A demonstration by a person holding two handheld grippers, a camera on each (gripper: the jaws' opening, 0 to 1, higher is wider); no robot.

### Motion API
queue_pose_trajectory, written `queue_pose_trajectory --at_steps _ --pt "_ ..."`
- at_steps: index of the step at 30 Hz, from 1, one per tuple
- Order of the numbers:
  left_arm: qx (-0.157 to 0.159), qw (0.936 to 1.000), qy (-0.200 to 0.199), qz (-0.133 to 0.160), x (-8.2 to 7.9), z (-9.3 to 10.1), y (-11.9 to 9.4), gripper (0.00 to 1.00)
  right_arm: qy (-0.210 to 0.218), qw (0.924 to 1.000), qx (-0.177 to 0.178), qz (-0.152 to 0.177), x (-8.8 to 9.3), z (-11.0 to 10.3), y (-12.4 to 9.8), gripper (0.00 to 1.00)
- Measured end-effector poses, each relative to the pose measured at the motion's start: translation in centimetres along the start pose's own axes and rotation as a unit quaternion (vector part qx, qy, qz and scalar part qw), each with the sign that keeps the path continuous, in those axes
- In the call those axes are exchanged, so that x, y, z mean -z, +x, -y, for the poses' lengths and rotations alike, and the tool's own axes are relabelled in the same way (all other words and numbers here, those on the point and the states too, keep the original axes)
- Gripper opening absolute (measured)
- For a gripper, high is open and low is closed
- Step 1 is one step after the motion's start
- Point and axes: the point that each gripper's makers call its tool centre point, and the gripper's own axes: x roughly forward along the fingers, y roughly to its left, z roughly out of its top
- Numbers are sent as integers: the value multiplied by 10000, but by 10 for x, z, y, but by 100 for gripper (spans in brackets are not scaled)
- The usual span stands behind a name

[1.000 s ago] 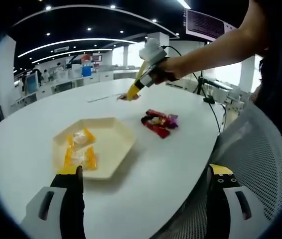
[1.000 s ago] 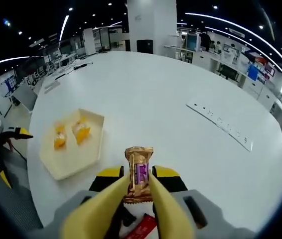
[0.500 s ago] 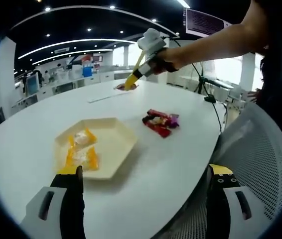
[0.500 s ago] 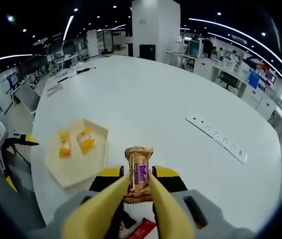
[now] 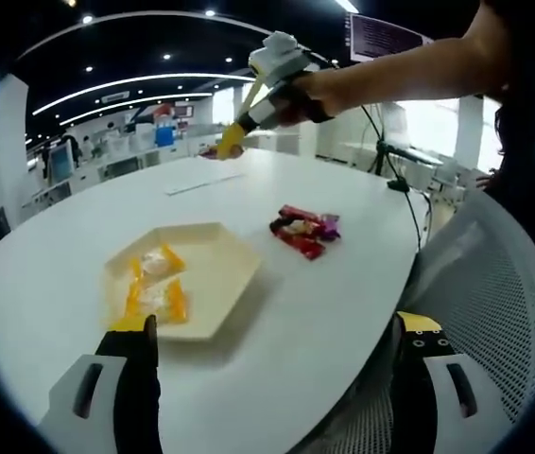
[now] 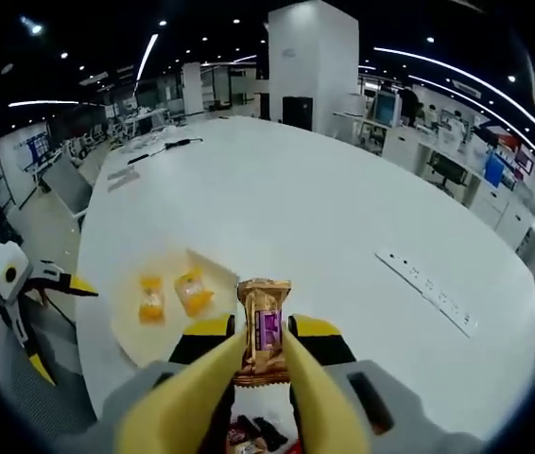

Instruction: Place the target food into the container with the food tongs after gripping and lifting it, then release it inside without dropping or visibly crushing the food.

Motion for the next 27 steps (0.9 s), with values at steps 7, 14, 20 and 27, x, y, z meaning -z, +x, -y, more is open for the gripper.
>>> queue_pose_trajectory --at_steps 7,14,20,27 --pt "-24 10000 1 -53 3 -1 0 99 -192 9993 -307 75 -15 -41 13 21" --pt "52 9996 -25 -282 10 3 3 99 -322 9977 -589 105 -20 -76 28 21" --pt "-96 9996 -95 -255 10 -4 1 99 -589 9957 -707 115 -21 -97 37 23" --pt "-18 9995 25 -306 11 1 2 99 -591 9950 -803 70 -10 -103 42 27"
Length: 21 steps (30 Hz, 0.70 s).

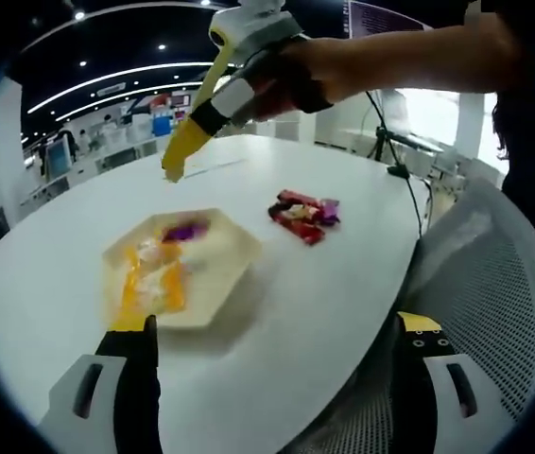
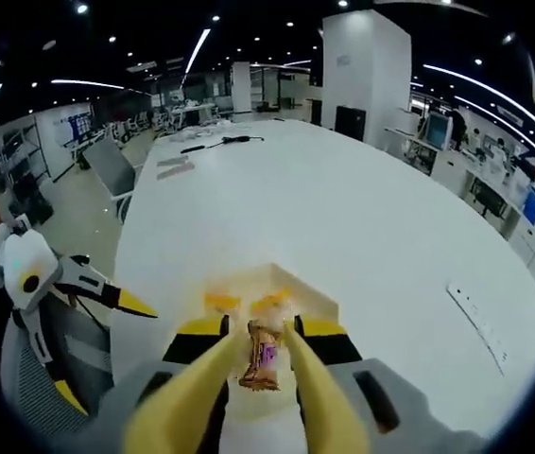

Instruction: Place the target food into the container with the food tongs after gripping and lifting it, then release it inside without dropping or visibly crushing the food.

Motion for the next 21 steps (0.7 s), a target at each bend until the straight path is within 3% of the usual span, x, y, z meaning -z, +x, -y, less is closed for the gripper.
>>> queue_pose_trajectory --at_steps 7,14,21 --pt "22 10000 16 -35 2 0 1 99 56 9999 74 86 6 0 -6 27" --pt "53 10000 32 8 0 2 0 99 97 9995 252 144 16 11 -30 28" --pt "60 10000 -27 45 -1 1 0 99 76 9993 354 81 43 24 -66 28"
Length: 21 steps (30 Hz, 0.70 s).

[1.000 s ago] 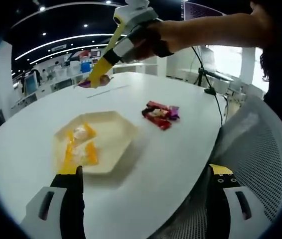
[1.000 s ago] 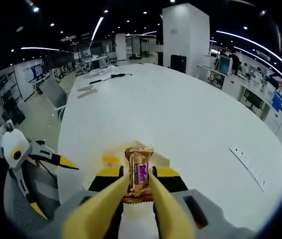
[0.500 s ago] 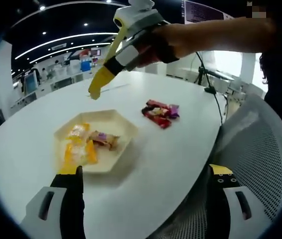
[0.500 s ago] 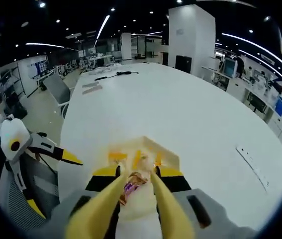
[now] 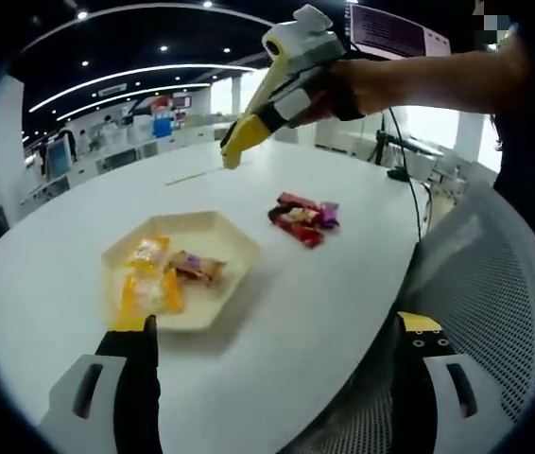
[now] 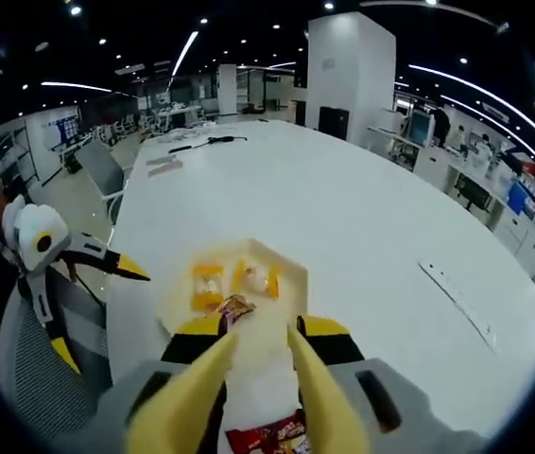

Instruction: Place the target food into the container with the food tongs after gripping and lifting it, then release it inside without dropping or visibly crushing the food.

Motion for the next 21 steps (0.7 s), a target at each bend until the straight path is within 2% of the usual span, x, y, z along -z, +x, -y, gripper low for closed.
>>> queue_pose_trajectory --at_steps 2,11,21 --pt "39 10000 31 3 -1 2 0 99 42 9999 102 -97 12 8 -9 28" --pt "75 10000 44 -36 1 3 1 99 208 9994 284 -68 49 26 -43 28" --pt "168 9997 120 -164 5 8 2 99 489 9971 580 -26 83 39 -60 28"
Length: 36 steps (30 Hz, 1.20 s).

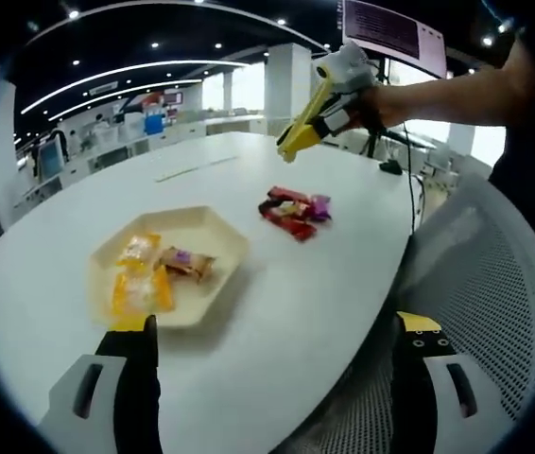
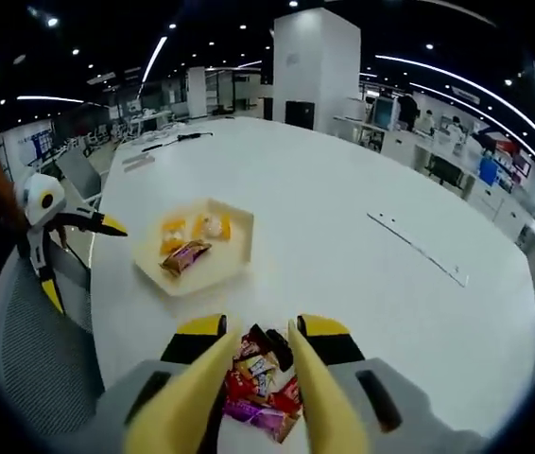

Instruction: Place the target food into the container with the food tongs after gripping and lifting it, then release it inside without dropping or visibly crushing the food.

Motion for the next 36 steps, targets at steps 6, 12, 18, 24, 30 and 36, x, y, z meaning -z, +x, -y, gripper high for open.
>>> queue_pose_trajectory --at_steps 6,12,18,24,30,36 --pt "47 10000 19 -61 2 2 1 99 -171 9998 -123 -41 20 -9 5 28" --pt "61 9999 -18 -105 4 2 1 99 -287 9991 -316 61 41 -22 16 28" --pt "56 9998 -66 -188 7 1 3 99 -89 9993 -348 37 64 -29 27 28" --pt "129 9996 -43 -254 10 4 3 99 -125 9993 -340 -130 77 -31 31 27" --pt "198 9994 -16 -279 10 7 4 99 -371 9978 -450 -316 78 -36 33 28" --pt "185 9995 -19 -263 10 7 4 99 -601 9956 -537 -468 79 -39 35 27"
